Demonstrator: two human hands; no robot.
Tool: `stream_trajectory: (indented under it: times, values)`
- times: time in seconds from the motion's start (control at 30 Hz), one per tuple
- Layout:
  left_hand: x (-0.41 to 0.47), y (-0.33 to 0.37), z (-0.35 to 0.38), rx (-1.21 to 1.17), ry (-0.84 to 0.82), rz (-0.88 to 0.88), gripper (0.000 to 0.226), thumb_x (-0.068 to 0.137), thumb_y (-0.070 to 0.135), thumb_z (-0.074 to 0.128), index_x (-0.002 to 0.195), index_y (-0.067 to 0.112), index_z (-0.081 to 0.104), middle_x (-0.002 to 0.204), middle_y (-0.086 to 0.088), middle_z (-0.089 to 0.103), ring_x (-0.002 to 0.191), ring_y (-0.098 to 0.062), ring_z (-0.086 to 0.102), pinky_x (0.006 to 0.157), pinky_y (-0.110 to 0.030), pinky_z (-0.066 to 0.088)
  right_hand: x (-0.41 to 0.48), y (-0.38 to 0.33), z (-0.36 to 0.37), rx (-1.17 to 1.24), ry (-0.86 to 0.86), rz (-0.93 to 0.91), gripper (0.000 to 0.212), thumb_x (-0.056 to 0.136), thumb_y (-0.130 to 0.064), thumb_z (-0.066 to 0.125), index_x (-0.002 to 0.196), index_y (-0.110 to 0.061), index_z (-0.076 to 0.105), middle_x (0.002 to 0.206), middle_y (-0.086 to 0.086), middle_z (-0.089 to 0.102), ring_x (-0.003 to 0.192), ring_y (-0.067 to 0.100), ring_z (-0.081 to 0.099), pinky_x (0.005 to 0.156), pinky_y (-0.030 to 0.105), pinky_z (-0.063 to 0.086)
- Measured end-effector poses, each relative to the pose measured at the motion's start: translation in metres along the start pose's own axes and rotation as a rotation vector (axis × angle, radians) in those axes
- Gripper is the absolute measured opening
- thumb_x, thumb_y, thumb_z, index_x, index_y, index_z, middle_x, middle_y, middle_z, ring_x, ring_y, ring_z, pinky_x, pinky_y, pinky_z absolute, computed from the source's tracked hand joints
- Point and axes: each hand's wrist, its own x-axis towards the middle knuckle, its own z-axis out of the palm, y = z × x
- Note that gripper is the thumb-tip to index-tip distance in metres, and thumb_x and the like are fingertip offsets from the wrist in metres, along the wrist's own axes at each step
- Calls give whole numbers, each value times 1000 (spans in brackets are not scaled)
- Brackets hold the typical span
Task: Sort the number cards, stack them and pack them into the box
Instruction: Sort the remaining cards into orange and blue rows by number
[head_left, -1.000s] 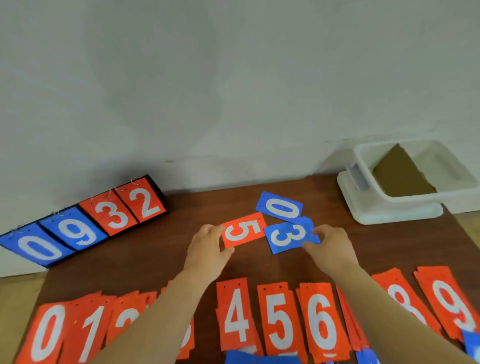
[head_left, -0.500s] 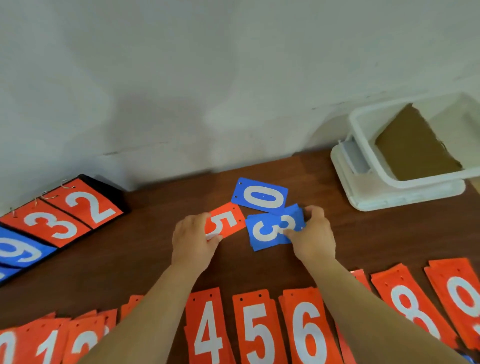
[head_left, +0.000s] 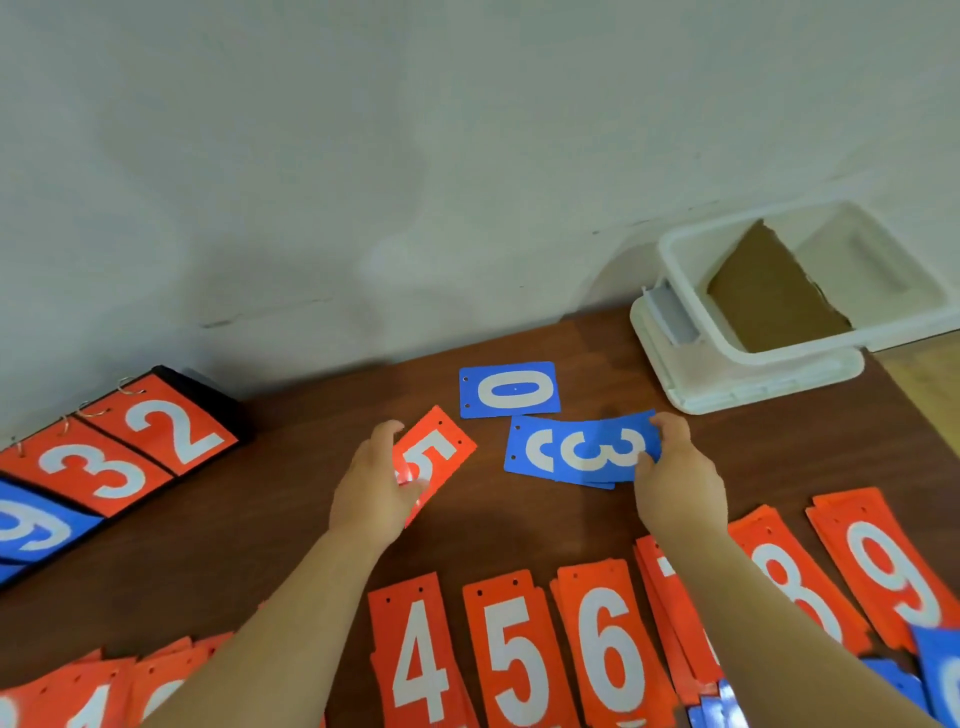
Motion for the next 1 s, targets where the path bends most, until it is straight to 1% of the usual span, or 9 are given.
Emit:
stream_trajectory:
  times: [0.1,0.23,0.37,0.5,0.57,0.7,0.8,0.9,1.0]
  values:
    - [-23,-8,-4,-106,21,35,63,98,28,65,151,38,33,149,2,49,131,-23,54,101,-42,52,-11,1,-13,89,44,-10,43,100,-15,53,140,-28,42,97,7,70,75,24,66,63,41,58]
    - [-67,-22,-26,-215,87,-37,44,102,26,58,145,30,52,149,-1,51,134,-23,51,105,-40,46,-42,-15,-28,268,-64,-106,40,98,-14,60,135,-26,51,121,-3,65,113,19,64,83,32,53]
    - [-125,-48,-67,-477,199,-142,40,101,19,59,140,31,60,142,2,58,128,-22,56,102,-42,53,-85,-42,-37,325,-182,-203,40,95,-9,63,128,-29,54,108,-12,71,96,8,68,80,28,54]
    - [-185,-95,-109,-633,212,-176,39,99,13,62,128,39,66,134,9,60,112,-15,64,71,-19,54,-147,-71,-34,307,-259,-304,38,95,-11,65,124,-33,56,113,-5,63,92,6,64,68,22,50]
    - [-213,-123,-130,-629,219,-178,38,99,13,63,125,41,67,129,12,60,114,-13,62,75,-21,55,-184,-91,-24,317,-363,-366,34,96,-9,64,117,-36,58,110,-11,64,91,5,66,70,18,54]
    - [-268,-182,-159,-618,296,-172,37,95,12,69,113,45,67,117,12,65,110,-11,62,79,-22,53,-245,-127,9,224,-484,-498,28,98,-13,63,109,-38,61,115,-12,68,100,9,67,82,32,60]
    - [-306,-230,-171,-645,342,-208,36,91,13,73,106,46,69,111,17,68,103,-10,66,84,-33,60,-284,-150,32,151,-514,-581,28,98,-14,61,111,-39,59,113,-14,65,94,12,68,75,31,59]
    - [-336,-270,-179,-696,406,-237,39,90,7,73,100,44,69,108,11,71,99,-13,69,75,-27,58,-315,-169,53,121,-559,-656,31,97,-12,60,110,-41,59,116,-10,66,95,10,65,73,24,50]
    - [-360,-301,-187,-768,454,-299,34,92,9,72,100,42,67,106,7,72,96,-17,71,75,-34,62,-339,-187,70,86,-593,-710,32,98,-13,60,108,-43,58,117,-9,65,98,11,66,80,31,55]
